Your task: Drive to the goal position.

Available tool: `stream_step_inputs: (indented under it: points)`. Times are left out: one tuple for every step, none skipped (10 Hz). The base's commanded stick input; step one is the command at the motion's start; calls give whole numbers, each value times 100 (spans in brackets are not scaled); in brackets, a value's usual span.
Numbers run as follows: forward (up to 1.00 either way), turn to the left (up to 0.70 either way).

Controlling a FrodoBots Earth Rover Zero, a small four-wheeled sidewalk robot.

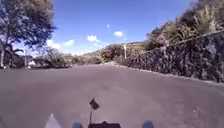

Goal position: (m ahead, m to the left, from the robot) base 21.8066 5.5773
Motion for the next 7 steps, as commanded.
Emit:
stream_step_inputs:
  points:
    - [50, 0]
    - [50, 0]
    - [50, 0]
    - [50, 0]
    - [50, 0]
    - [50, 0]
    - [50, 0]
